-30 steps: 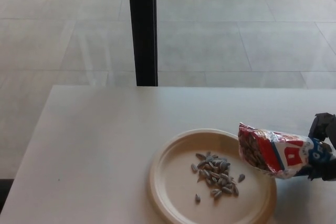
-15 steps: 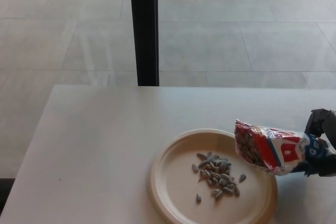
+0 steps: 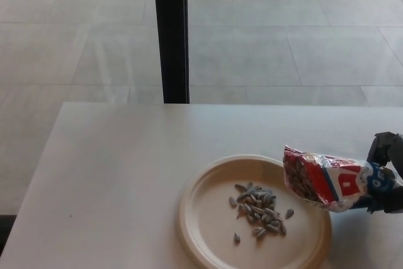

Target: The robot uses its right hand to pick up a bag of sunflower seeds kept in the middle of the desk and tilts it over a plate kept next to it to pour out a few seeds and then puts the bag of seeds back on the desk

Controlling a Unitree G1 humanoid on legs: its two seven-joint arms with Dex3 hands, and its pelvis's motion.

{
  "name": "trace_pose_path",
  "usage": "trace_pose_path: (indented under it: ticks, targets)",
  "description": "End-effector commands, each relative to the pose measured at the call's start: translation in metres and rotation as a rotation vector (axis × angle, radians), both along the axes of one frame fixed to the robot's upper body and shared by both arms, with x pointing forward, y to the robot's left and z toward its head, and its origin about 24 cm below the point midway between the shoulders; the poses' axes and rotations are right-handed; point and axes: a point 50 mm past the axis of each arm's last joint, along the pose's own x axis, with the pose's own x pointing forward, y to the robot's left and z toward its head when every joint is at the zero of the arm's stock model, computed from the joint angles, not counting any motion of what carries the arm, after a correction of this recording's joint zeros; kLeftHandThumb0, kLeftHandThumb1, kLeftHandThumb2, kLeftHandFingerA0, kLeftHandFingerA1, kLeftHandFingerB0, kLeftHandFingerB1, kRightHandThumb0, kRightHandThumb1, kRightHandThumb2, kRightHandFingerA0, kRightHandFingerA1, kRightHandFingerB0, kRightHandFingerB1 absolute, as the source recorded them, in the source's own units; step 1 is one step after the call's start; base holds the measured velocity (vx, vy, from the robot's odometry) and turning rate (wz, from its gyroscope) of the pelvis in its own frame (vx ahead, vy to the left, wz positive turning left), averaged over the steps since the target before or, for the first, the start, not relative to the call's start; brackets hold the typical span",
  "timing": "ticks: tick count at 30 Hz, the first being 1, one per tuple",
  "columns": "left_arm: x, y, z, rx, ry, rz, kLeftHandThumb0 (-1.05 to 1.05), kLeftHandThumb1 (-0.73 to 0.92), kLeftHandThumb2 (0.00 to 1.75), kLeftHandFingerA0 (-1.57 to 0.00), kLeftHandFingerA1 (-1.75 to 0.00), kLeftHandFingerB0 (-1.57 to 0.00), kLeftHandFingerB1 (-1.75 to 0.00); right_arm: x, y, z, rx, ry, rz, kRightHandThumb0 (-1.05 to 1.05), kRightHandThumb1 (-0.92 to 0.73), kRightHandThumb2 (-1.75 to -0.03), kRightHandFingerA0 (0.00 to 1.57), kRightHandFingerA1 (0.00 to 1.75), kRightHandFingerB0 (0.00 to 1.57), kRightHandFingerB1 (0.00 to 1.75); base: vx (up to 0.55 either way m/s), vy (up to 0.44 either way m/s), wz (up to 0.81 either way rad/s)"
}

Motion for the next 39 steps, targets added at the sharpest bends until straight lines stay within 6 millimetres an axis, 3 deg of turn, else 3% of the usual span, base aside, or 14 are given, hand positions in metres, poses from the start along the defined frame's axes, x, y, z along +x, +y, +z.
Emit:
trace_pose_path:
  ticks: [1,26,27,30,39]
  targets:
    - [-0.006,0.001,0.002,0.013,-0.005,0.007,-0.72,0.68,1.17,-0.25,-0.65,-0.06,-0.52,-0.001,-0.004,0.000,-0.006,-0.010,-0.014,-0.42,-0.55,-0.93,1.04,1.75,0.84,1.67,0.00,0.000,0.00]
    - [-0.017,-0.003,0.001,0.007,0.021,0.017,-0.72,0.68,1.17,-0.25,-0.65,-0.06,-0.52,-0.006,-0.004,-0.007,-0.013,0.013,-0.008,-0.42,-0.55,-0.93,1.04,1.75,0.84,1.67,0.00,0.000,0.00]
    - [-0.004,-0.002,-0.001,0.008,-0.010,0.016,-0.72,0.68,1.17,-0.25,-0.65,-0.06,-0.52,0.004,-0.004,0.001,-0.011,-0.011,-0.010,-0.42,-0.55,-0.93,1.04,1.75,0.84,1.67,0.00,0.000,0.00]
    - [-0.001,-0.002,-0.002,0.009,-0.019,0.019,-0.72,0.68,1.17,-0.25,-0.65,-0.06,-0.52,0.008,-0.003,0.003,-0.009,-0.017,-0.008,-0.42,-0.55,-0.93,1.04,1.75,0.84,1.67,0.00,0.000,0.00]
    - [-0.004,-0.003,-0.002,0.007,-0.013,0.021,-0.72,0.68,1.17,-0.25,-0.65,-0.06,-0.52,0.007,-0.003,0.002,-0.011,-0.015,-0.008,-0.42,-0.55,-0.93,1.04,1.75,0.84,1.67,0.00,0.000,0.00]
